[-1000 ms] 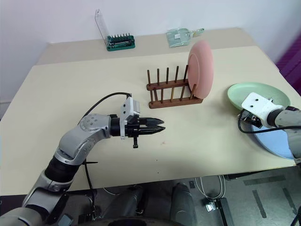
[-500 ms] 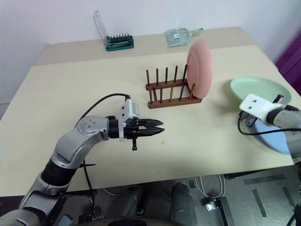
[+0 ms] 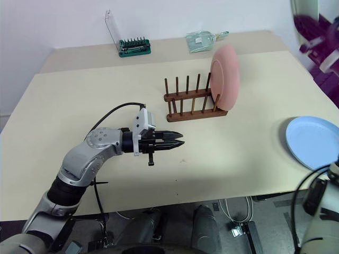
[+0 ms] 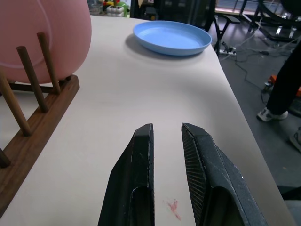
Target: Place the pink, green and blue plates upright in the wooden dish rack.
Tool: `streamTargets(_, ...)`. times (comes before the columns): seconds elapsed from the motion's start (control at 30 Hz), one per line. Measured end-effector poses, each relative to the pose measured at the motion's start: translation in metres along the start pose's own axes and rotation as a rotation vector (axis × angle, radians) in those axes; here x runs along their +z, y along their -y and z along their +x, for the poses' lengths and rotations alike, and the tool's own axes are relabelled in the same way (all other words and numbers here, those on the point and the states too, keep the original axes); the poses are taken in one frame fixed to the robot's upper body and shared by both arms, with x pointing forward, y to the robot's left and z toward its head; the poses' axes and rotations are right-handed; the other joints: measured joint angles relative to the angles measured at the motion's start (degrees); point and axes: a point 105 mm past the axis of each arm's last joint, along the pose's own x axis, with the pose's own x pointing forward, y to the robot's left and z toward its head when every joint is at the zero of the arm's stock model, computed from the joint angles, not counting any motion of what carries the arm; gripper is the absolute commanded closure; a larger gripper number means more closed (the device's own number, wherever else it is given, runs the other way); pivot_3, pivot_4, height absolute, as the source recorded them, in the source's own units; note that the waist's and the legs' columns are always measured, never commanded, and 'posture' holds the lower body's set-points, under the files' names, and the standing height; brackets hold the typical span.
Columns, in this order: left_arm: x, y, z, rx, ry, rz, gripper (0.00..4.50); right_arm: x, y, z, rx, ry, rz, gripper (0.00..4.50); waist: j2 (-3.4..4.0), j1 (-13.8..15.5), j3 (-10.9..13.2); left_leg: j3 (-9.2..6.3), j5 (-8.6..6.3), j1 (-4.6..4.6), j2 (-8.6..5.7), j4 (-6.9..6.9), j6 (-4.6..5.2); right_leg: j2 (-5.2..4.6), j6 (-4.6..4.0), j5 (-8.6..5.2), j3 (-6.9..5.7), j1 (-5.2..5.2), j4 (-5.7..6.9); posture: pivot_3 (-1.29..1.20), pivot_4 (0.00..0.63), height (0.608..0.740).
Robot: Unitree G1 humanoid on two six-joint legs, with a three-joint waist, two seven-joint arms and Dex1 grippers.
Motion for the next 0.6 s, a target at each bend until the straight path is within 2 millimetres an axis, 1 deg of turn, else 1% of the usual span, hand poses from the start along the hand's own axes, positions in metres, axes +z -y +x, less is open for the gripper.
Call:
streamTargets(0.03,-0.001,-0.002,-0.002,0.012,-0.004,-0.005,3.56,0.010,-0.023,0.006,0.108,0.053,0.066,4.47,0.01,-0.04,-0.01,0.00,0.00,0.01,0.01,-0.01,0.00,0.00,0.00,0.00,0.00,-0.01,0.02,0.00,0.150,0.740)
streamTargets(0.07,-0.003,-0.004,-0.005,0.021,-0.011,-0.009,3.56,0.016,-0.042,0.010,0.193,0.084,0.117,4.47,0.00,-0.03,-0.01,-0.01,0.00,0.00,0.03,-0.01,0.00,0.01,-0.01,0.00,-0.01,-0.02,0.02,0.00,0.150,0.740)
streamTargets(0.13,-0.009,-0.009,-0.013,0.052,-0.027,-0.026,3.56,0.024,-0.077,0.017,0.353,0.123,0.228,4.47,-0.02,0.13,-0.01,-0.02,0.00,0.00,0.01,0.04,0.00,-0.01,-0.03,0.02,-0.01,0.01,0.02,0.00,0.150,0.740)
streamTargets(0.2,-0.013,-0.017,-0.023,0.093,-0.048,-0.031,3.56,0.018,-0.099,0.028,0.431,0.106,0.354,4.47,-0.05,0.12,-0.01,-0.01,0.00,0.01,0.00,0.10,0.00,-0.01,-0.09,0.06,-0.02,0.04,0.02,0.00,0.150,0.740)
streamTargets(0.23,-0.013,-0.020,-0.027,0.109,-0.049,-0.030,3.56,0.012,-0.105,0.034,0.438,0.081,0.403,4.47,-0.05,0.18,-0.02,-0.02,0.00,0.01,-0.01,0.11,0.00,-0.02,-0.11,0.07,-0.02,0.04,0.03,0.00,0.150,0.740)
streamTargets(0.3,-0.012,-0.024,-0.033,0.131,-0.053,-0.024,3.56,-0.003,-0.108,0.049,0.405,0.019,0.509,4.47,-0.06,0.34,-0.02,-0.05,0.01,-0.02,-0.03,0.14,0.00,-0.03,-0.11,0.08,-0.05,0.04,0.06,0.00,0.150,0.740)
streamTargets(0.4,-0.011,-0.026,-0.035,0.142,-0.048,-0.022,3.56,-0.025,-0.098,0.061,0.298,-0.054,0.622,4.47,-0.07,0.30,-0.02,-0.10,0.00,-0.08,-0.05,0.12,0.01,-0.03,-0.11,0.08,-0.10,0.03,0.08,0.00,0.150,0.740)
streamTargets(0.53,-0.009,-0.028,-0.037,0.162,-0.039,-0.019,3.56,-0.050,-0.090,0.066,0.191,-0.147,0.633,4.47,-0.06,-0.05,-0.02,-0.10,0.00,-0.08,-0.03,0.03,0.01,-0.01,-0.11,0.08,-0.13,-0.04,0.10,0.00,0.150,0.740)
streamTargets(0.6,-0.011,-0.027,-0.037,0.167,-0.038,-0.022,3.56,-0.065,-0.082,0.066,0.136,-0.188,0.650,4.47,-0.06,-0.23,-0.02,-0.06,0.00,-0.07,-0.02,0.03,0.01,-0.02,-0.11,0.08,-0.13,-0.04,0.10,0.00,0.150,0.740)
